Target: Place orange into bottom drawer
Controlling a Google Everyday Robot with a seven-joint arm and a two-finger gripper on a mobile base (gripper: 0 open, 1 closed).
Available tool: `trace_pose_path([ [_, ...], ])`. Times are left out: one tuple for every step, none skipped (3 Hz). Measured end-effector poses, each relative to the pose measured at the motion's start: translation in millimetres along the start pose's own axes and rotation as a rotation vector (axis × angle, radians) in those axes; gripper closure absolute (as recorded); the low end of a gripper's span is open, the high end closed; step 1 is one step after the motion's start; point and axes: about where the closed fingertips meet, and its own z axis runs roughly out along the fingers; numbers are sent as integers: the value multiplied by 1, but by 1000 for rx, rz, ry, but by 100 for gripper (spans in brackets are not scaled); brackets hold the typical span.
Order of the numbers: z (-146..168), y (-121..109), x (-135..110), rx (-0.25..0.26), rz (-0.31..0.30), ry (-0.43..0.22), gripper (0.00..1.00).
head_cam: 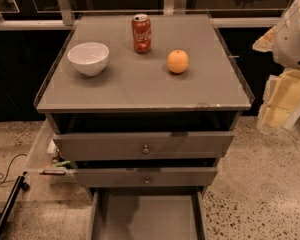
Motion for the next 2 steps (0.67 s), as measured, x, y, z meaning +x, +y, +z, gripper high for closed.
trace_pose_path([
  [0, 0, 0, 0, 0, 0, 0],
  [0, -12, -2, 38, -2, -38, 0],
])
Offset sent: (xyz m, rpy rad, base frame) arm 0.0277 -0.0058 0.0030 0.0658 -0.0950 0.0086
